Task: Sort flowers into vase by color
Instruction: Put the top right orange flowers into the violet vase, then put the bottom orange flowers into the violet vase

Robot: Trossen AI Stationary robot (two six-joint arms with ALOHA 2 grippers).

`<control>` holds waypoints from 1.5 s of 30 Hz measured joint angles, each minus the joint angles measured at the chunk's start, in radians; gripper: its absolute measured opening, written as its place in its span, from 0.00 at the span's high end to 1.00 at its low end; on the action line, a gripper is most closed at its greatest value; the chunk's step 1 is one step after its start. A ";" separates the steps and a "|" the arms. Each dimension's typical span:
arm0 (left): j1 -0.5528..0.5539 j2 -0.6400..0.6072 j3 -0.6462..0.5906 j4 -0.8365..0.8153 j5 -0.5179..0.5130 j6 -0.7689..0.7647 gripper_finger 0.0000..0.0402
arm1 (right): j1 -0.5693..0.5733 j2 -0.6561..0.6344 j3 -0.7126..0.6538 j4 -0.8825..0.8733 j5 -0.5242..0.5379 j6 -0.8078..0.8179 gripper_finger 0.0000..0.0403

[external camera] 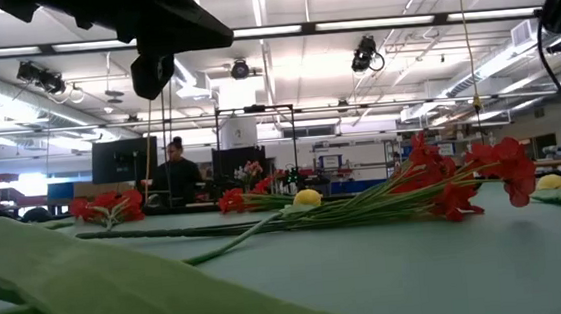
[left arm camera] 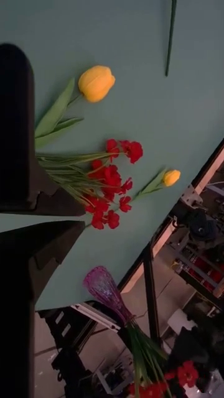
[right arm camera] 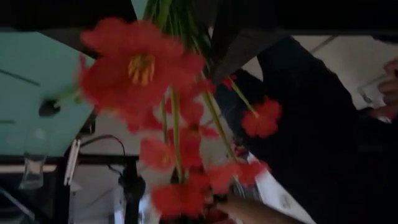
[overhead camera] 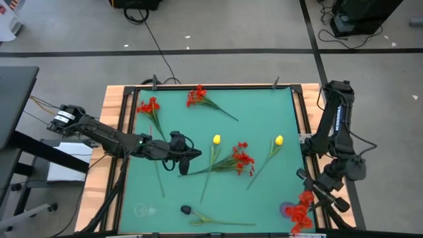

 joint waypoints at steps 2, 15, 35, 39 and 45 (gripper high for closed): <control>0.004 0.000 0.000 0.001 0.000 0.004 0.93 | 0.000 -0.027 0.000 0.026 0.001 -0.012 0.56; 0.100 0.000 0.051 0.152 0.000 0.164 0.69 | 0.000 -0.183 0.001 0.208 0.027 -0.103 0.47; 0.164 0.020 0.386 -0.154 0.163 0.424 0.50 | 0.001 -0.153 0.001 0.052 -0.181 0.413 0.44; 0.135 0.083 0.489 -0.150 0.164 0.488 0.50 | -0.002 -0.176 0.001 0.075 -0.174 0.375 0.44; 0.102 0.230 0.647 -0.155 0.166 0.528 0.50 | -0.003 -0.215 0.001 0.319 -0.157 0.155 0.44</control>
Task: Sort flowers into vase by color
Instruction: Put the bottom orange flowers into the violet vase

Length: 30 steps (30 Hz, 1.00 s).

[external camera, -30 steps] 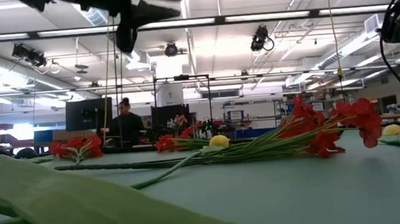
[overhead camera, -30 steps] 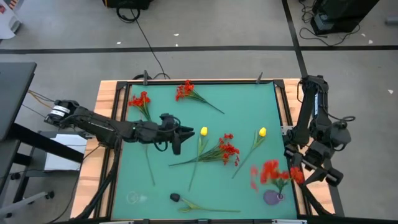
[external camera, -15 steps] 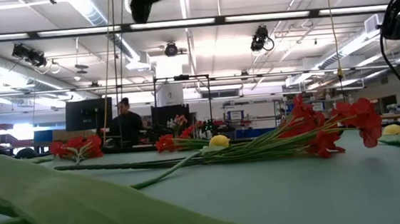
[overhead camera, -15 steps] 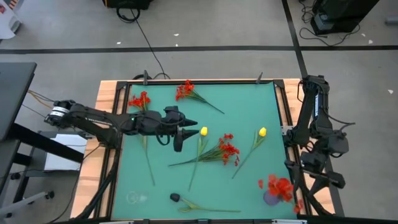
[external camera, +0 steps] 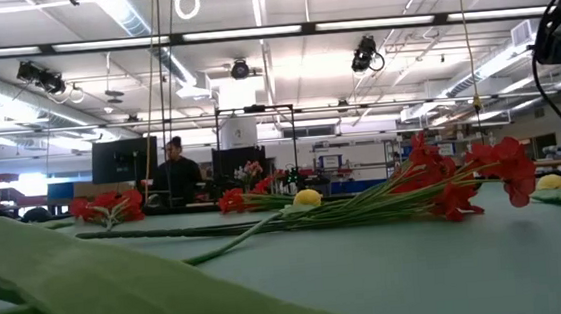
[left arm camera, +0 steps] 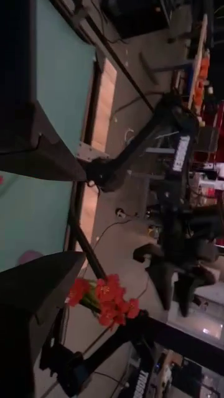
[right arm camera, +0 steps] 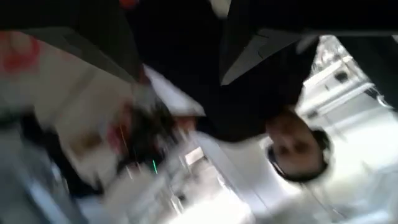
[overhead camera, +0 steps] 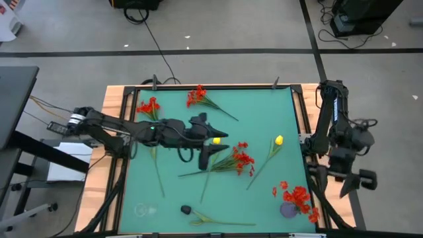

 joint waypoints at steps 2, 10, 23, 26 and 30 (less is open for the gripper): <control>0.000 0.040 0.039 -0.001 0.000 0.000 0.50 | 0.000 -0.006 0.000 0.095 0.035 -0.108 0.44; -0.010 0.137 0.091 -0.024 0.019 -0.033 0.50 | -0.039 -0.020 0.000 0.255 0.494 -0.452 0.44; 0.006 0.213 0.091 -0.383 0.004 -0.205 0.50 | -0.220 -0.019 0.000 0.264 0.721 -0.438 0.44; 0.019 0.253 0.091 -0.440 0.005 -0.217 0.50 | -0.256 0.003 0.000 0.264 0.734 -0.401 0.44; 0.027 0.330 0.091 -0.434 0.005 -0.174 0.50 | -0.299 0.048 0.000 0.263 0.809 -0.396 0.45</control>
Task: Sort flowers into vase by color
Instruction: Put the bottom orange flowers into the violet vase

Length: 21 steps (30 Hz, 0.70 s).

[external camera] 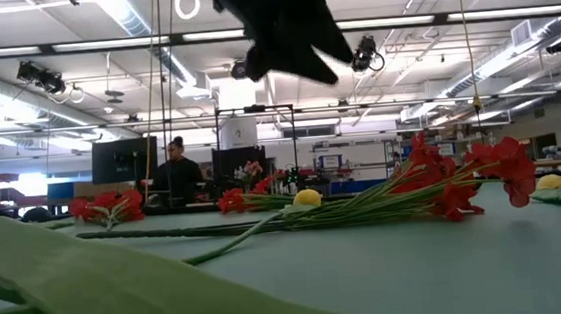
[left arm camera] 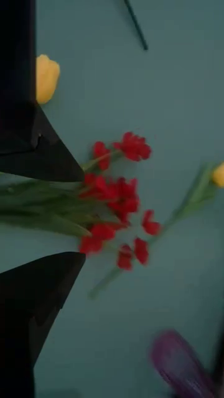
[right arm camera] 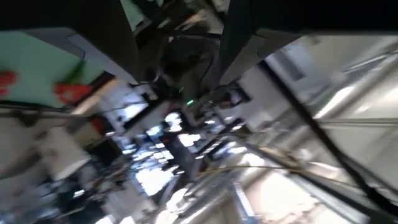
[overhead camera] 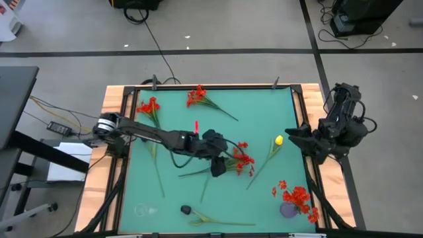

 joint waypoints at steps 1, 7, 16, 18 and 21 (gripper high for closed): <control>0.001 0.019 0.000 0.001 0.001 0.024 0.50 | -0.012 0.010 0.000 -0.001 0.025 0.004 0.45; 0.010 0.095 0.000 -0.023 0.056 0.112 0.50 | -0.056 0.061 0.000 0.003 0.021 -0.021 0.45; 0.011 0.184 0.000 -0.041 0.086 0.142 0.50 | -0.139 0.176 0.000 0.000 0.002 0.103 0.38; 0.011 0.206 0.000 -0.039 0.086 0.143 0.50 | -0.162 0.202 0.000 -0.001 -0.002 0.124 0.37; 0.011 0.235 0.000 -0.039 0.086 0.143 0.50 | -0.190 0.242 0.012 -0.002 -0.003 0.129 0.38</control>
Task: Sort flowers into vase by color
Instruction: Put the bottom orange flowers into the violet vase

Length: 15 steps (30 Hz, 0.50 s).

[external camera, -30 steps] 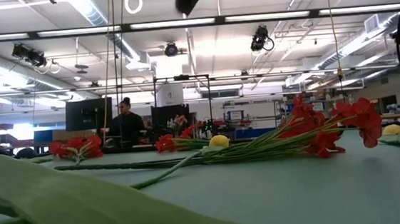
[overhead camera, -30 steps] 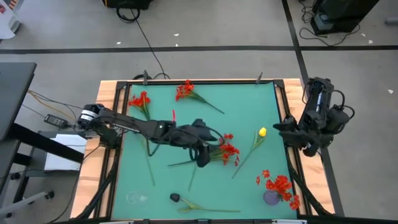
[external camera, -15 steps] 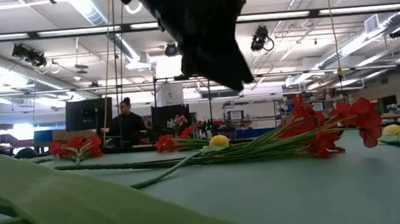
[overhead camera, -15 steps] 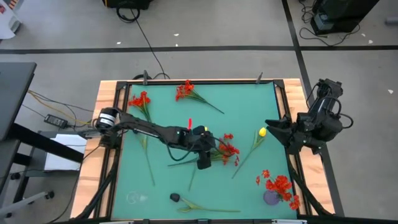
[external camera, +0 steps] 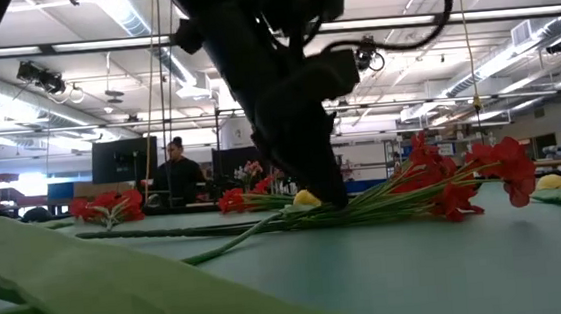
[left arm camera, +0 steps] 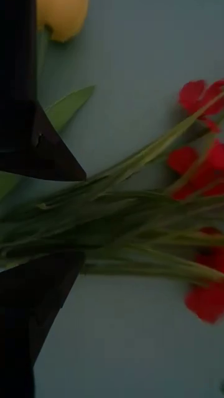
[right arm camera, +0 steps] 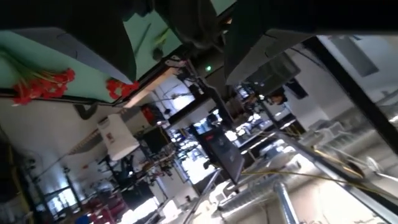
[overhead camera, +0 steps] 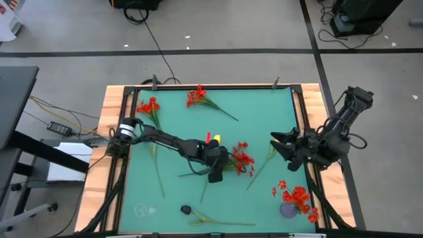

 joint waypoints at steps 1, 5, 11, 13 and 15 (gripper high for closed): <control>0.000 0.008 0.000 -0.002 0.000 0.000 0.50 | -0.009 0.013 0.009 -0.006 -0.001 -0.004 0.39; 0.000 0.028 0.000 0.003 0.000 0.020 0.50 | -0.047 0.056 0.058 -0.076 -0.017 -0.003 0.39; 0.004 0.028 0.000 0.008 0.003 0.109 0.59 | -0.113 0.093 0.135 -0.261 -0.048 0.078 0.41; 0.009 0.029 0.000 0.007 0.006 0.108 0.67 | -0.138 0.093 0.150 -0.325 -0.059 0.111 0.42; 0.015 0.029 0.000 0.007 0.005 0.095 0.77 | -0.167 0.089 0.160 -0.382 -0.073 0.148 0.43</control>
